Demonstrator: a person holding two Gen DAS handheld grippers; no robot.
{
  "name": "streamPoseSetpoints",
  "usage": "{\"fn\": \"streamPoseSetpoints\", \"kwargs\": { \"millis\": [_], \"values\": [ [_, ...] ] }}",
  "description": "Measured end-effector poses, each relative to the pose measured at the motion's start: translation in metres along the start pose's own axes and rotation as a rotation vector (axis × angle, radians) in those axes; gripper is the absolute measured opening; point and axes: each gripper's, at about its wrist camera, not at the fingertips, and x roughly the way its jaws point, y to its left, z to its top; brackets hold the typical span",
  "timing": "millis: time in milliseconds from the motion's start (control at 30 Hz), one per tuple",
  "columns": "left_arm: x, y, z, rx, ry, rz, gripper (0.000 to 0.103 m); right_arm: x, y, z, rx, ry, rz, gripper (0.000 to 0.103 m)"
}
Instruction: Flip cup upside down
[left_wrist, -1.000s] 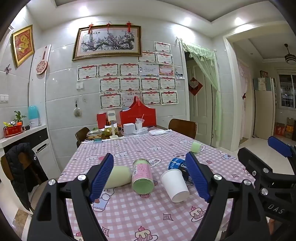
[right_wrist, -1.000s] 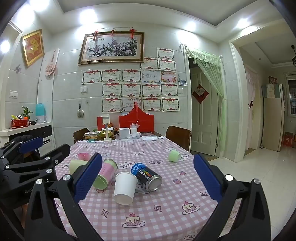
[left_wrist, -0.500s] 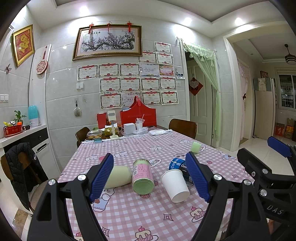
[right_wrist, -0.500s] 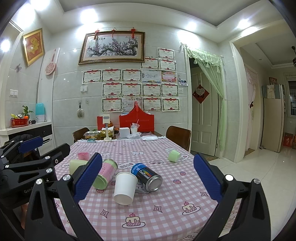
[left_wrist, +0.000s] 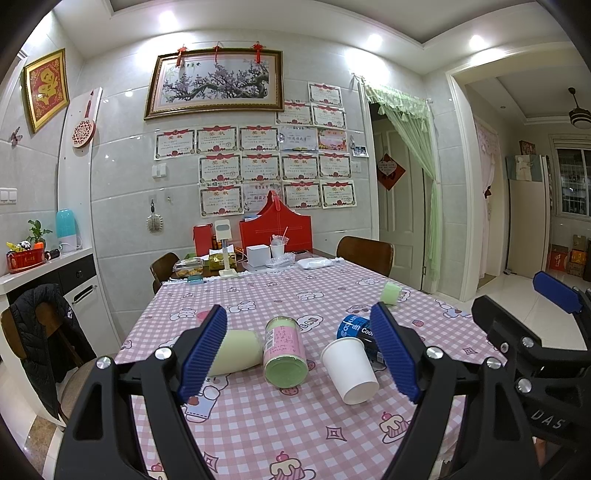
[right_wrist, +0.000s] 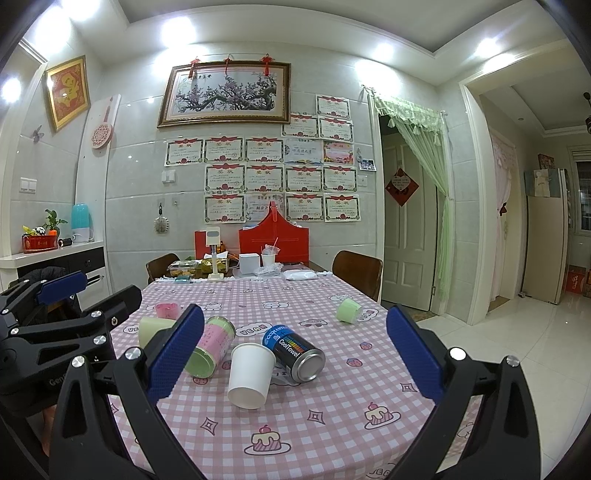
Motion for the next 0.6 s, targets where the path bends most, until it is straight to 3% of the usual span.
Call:
{"fn": "streamPoseSetpoints", "kwargs": {
  "millis": [600],
  "values": [
    [0.0053, -0.0094, -0.0031, 0.001, 0.003, 0.001, 0.079, 0.0004, -0.0004, -0.0008, -0.001, 0.003, 0.0, 0.095]
  ]
}}
